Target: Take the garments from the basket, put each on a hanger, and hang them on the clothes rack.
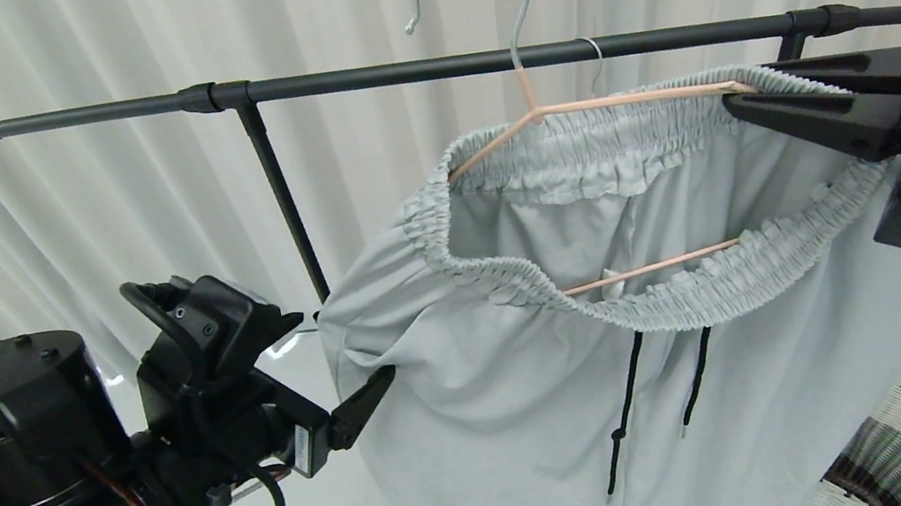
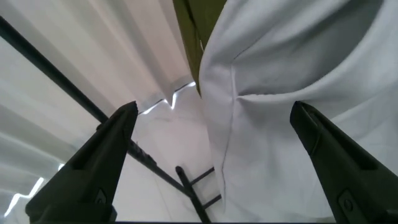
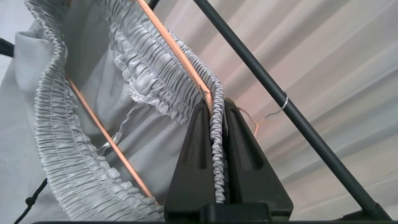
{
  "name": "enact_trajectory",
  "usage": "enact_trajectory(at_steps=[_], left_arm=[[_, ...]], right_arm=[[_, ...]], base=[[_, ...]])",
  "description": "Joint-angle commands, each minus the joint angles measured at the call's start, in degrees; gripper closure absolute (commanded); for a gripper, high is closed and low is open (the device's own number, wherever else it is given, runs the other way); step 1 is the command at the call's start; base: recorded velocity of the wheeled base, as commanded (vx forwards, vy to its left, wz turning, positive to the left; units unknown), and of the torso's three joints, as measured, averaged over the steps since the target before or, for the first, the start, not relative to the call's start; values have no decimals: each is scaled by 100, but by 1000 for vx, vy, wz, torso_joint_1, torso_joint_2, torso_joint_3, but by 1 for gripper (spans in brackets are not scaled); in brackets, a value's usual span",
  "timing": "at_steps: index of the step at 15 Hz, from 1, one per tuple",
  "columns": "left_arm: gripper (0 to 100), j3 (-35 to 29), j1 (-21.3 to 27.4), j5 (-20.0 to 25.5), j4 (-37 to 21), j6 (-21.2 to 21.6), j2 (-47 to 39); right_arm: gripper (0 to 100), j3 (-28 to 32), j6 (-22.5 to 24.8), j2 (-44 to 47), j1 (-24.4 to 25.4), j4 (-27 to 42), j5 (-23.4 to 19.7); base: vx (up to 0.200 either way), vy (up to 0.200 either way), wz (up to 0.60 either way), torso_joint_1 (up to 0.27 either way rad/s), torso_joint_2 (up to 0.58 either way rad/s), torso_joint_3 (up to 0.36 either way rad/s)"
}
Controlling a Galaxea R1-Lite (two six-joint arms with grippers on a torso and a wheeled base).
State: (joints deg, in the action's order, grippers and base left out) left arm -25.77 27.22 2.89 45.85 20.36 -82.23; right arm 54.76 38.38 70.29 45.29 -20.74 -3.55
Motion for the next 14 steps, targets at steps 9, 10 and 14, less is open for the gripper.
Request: enact_trajectory(at_steps=[9,10,14], left_arm=[[100,2,-903,1,82,-41,-48],[100,11,-894,10,170,-32,-48],[0,37,-894,1,425,47,-74]], right_arm=[[100,35,-14,-7,-90,-1,21],[100,44,-14,-7,-90,-1,21],[100,35,-14,-15,-90,-1,30]], base=[[0,0,0,0,0,0],[0,0,0,0,0,0],[0,0,0,0,0,0]])
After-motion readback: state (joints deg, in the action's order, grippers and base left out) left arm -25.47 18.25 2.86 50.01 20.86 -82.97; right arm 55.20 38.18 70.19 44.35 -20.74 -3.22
